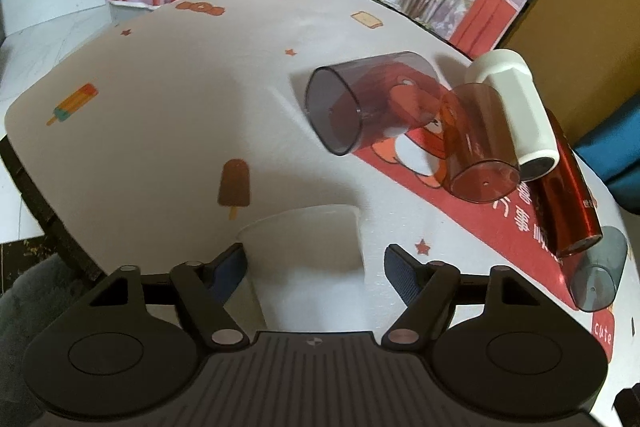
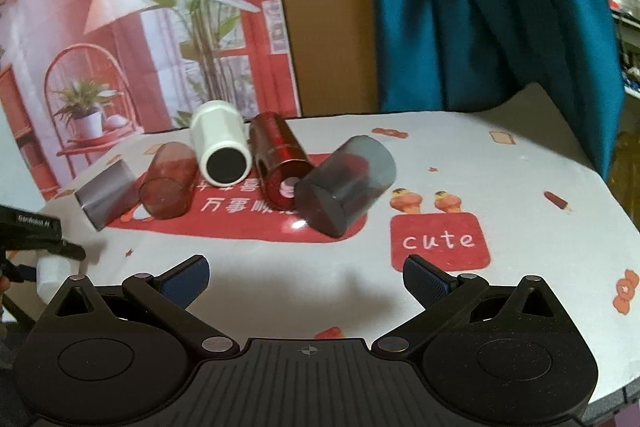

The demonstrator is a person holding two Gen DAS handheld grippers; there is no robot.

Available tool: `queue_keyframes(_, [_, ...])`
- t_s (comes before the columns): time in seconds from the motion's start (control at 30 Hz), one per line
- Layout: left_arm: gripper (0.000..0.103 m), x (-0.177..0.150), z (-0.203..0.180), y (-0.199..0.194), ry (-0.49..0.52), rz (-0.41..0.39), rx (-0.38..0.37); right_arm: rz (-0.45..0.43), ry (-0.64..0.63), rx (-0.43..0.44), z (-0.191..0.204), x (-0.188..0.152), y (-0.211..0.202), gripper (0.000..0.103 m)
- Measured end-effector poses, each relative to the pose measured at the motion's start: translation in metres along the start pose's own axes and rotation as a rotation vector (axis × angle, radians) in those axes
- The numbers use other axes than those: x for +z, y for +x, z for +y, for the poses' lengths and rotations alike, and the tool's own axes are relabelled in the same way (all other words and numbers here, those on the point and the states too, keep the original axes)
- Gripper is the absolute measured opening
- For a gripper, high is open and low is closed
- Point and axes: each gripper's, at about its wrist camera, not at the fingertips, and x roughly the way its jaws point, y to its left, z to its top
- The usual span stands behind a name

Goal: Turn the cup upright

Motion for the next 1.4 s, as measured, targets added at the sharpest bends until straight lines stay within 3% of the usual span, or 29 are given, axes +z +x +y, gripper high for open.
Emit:
queue_keyframes(0.03, [0.061,0.0,-0.002,-0.001,0.016,-0.002,-0.014,-0.002,0.014,-0.001,-0.003,0.0,0.001,0.103])
queue_keyframes(0.33, [0.061,-0.005,-0.018,-0.023,0.141,-0.132,-0.051,0.001,0.025,0.012,-0.002,0.0,0.002,0.103])
queue_keyframes(0.47, [0.061,-0.002,-0.034,-0.019,0.241,-0.186,-0.024,-0.004,0.044,0.003,-0.005,0.0,0.002,0.103])
queue_keyframes(0.9, [0.061,0.004,-0.052,0.004,0.3,-0.244,-0.046,0.025,0.06,-0.007,-0.008,-0.002,0.012,0.103])
queue_keyframes(1.1, [0.061,-0.002,-0.053,0.012,0.337,-0.222,-0.059,0.037,0.067,-0.012,-0.009,-0.002,0.016,0.103])
queue_keyframes(1.17, [0.066,-0.001,-0.05,0.012,0.321,-0.191,-0.084,0.041,0.068,-0.011,-0.009,-0.002,0.016,0.103])
queue_keyframes(1.23, [0.085,-0.001,-0.044,0.01,0.291,-0.172,-0.107,0.039,0.066,-0.008,-0.009,-0.002,0.016,0.103])
queue_keyframes(1.4, [0.093,-0.002,-0.034,-0.005,0.274,-0.145,-0.102,0.051,0.062,0.018,-0.008,0.003,0.014,0.103])
